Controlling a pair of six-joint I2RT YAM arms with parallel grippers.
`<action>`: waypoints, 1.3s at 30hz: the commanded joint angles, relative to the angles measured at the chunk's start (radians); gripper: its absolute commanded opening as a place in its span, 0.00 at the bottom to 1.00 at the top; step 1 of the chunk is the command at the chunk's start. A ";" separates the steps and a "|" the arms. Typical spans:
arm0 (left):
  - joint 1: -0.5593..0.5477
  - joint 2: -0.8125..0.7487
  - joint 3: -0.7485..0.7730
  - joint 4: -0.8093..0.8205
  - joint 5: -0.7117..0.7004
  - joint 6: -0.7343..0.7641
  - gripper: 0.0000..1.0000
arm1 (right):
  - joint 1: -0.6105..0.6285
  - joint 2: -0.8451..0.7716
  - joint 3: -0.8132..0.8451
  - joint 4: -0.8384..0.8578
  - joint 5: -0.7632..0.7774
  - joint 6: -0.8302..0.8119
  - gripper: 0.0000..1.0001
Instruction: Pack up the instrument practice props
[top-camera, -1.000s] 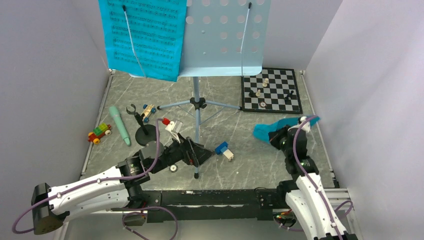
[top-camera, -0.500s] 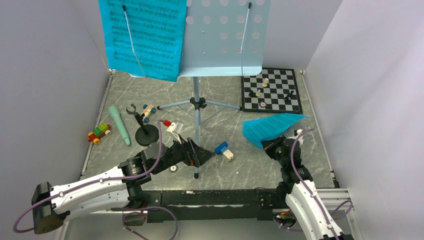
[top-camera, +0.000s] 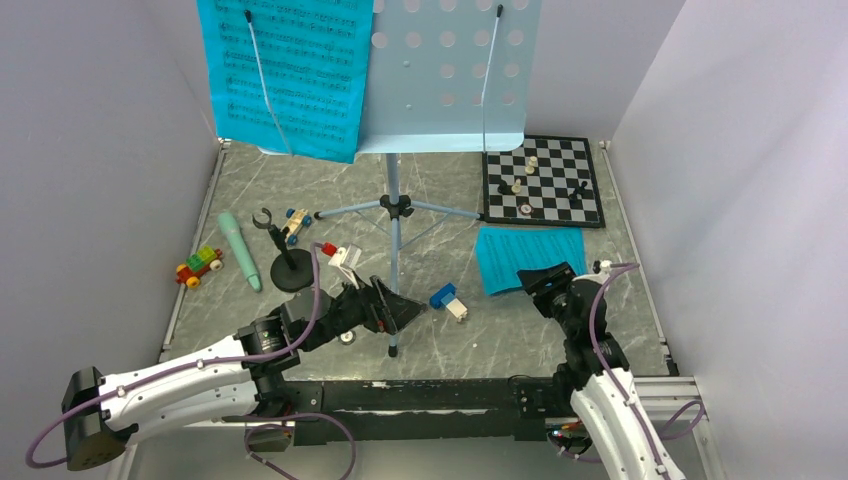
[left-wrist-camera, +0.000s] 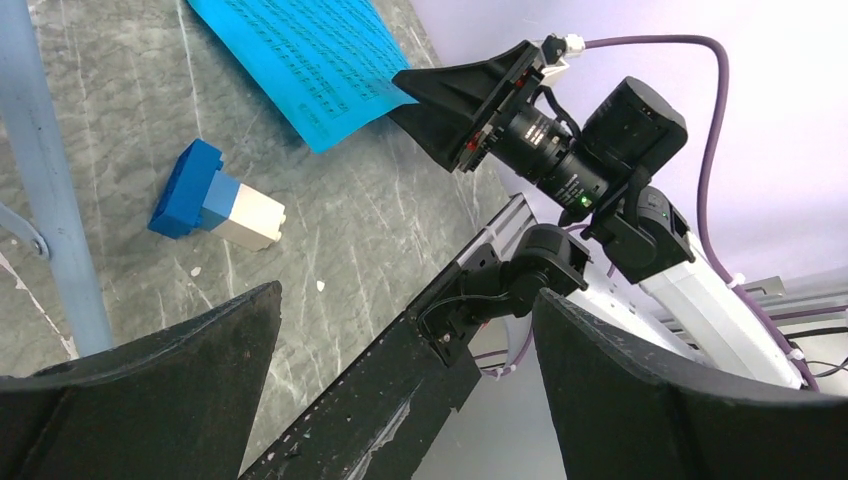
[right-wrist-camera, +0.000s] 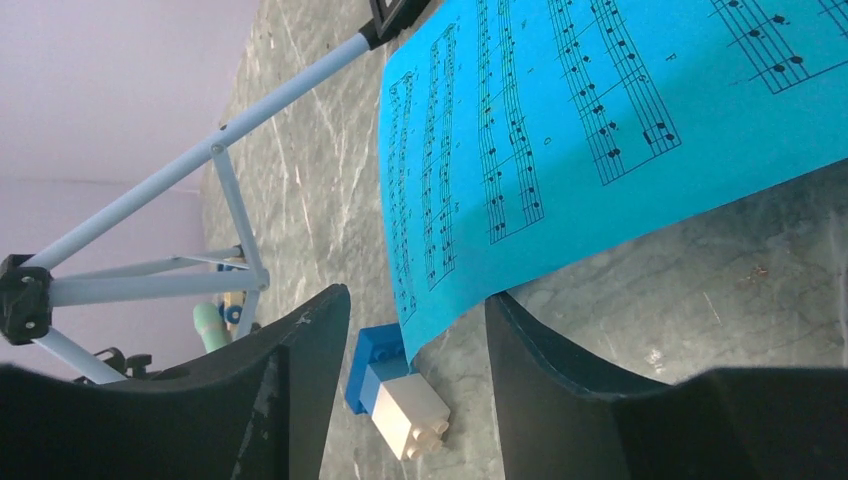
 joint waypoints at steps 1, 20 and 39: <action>-0.006 -0.003 0.017 0.014 -0.009 -0.011 0.99 | 0.006 -0.005 0.067 -0.055 0.020 -0.013 0.58; -0.006 -0.054 0.027 -0.074 -0.060 -0.007 0.99 | 0.005 -0.154 0.351 -0.256 -0.057 -0.276 0.79; -0.006 -0.410 0.313 -0.646 -0.518 0.236 0.99 | 0.079 -0.018 0.750 -0.349 -0.275 -0.807 0.77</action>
